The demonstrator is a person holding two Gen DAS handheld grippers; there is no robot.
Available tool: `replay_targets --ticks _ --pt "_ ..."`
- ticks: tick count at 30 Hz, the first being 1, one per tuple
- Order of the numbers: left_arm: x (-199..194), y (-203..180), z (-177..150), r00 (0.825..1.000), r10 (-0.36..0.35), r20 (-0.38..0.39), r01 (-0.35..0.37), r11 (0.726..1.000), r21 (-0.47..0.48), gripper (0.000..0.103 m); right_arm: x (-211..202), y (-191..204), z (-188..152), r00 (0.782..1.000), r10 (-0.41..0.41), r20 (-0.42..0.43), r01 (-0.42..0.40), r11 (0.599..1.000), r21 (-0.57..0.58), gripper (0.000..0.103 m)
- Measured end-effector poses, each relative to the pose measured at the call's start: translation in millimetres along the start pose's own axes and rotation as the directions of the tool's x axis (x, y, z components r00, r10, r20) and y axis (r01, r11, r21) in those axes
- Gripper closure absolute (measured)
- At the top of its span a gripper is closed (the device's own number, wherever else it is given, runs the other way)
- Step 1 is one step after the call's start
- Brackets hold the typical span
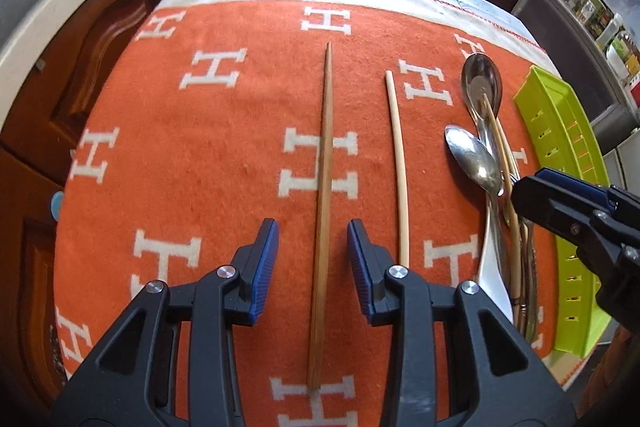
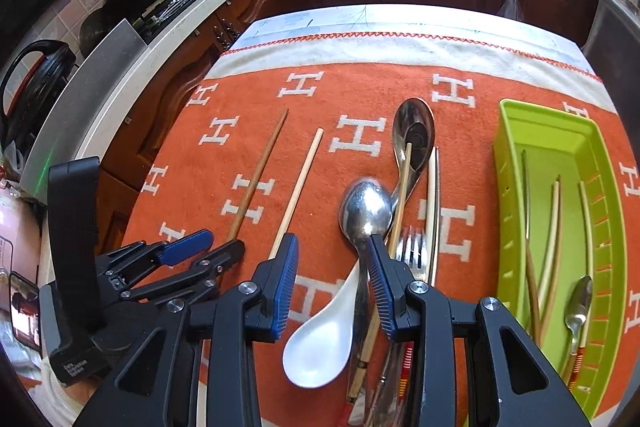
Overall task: Organize utensils
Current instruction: 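Grasp a wooden chopstick with the left tool while the right tool grasps a red-striped chopstick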
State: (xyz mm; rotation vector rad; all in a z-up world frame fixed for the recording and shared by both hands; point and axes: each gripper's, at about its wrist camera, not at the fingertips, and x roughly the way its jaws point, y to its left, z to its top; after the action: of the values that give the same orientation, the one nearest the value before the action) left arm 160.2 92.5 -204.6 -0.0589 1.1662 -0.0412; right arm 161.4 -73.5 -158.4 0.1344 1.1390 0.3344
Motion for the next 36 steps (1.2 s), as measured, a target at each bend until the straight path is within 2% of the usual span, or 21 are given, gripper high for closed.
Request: replay_targets --ticks 5,8,11,19,26,32,35,36 --pt "3.6 -6.4 1.3 0.999 0.032 0.038 -0.034 0.999 0.043 0.073 16.3 6.6 3.2 1.000 0.011 -0.012 -0.011 1.000 -0.001 0.067" --pt "4.1 -5.0 1.9 0.998 0.025 0.058 -0.028 0.999 0.045 0.098 23.4 12.2 3.1 1.000 0.021 -0.017 -0.021 1.000 -0.001 0.067" --pt "2.3 2.8 1.3 0.998 -0.003 0.057 0.003 1.000 0.010 0.098 30.7 17.8 3.4 0.999 0.026 -0.021 -0.026 1.000 -0.002 0.067" --pt "-6.9 22.6 -6.9 0.998 -0.017 0.059 0.020 0.998 -0.057 0.099 51.5 34.3 1.5 1.000 0.019 -0.024 -0.019 1.000 -0.007 0.067" --pt "-23.3 37.4 -14.7 0.996 -0.032 0.078 0.040 0.995 -0.095 0.099 75.0 54.9 -0.6 0.998 -0.064 -0.022 0.062 0.996 -0.059 0.067" --pt "-37.3 46.3 -19.9 0.994 -0.047 0.095 0.057 0.992 -0.111 0.099 85.5 77.3 -8.8 0.983 -0.181 0.017 0.182 0.970 -0.161 0.068" --pt "-40.5 48.0 -21.9 0.994 -0.052 0.091 0.062 0.991 -0.115 0.099 86.3 79.7 -11.4 0.980 -0.194 0.029 0.197 0.968 -0.156 0.077" --pt "-41.2 48.0 -22.2 0.994 -0.054 0.090 0.064 0.991 -0.116 0.099 86.3 80.3 -11.7 0.981 -0.193 0.030 0.196 0.968 -0.155 0.091"
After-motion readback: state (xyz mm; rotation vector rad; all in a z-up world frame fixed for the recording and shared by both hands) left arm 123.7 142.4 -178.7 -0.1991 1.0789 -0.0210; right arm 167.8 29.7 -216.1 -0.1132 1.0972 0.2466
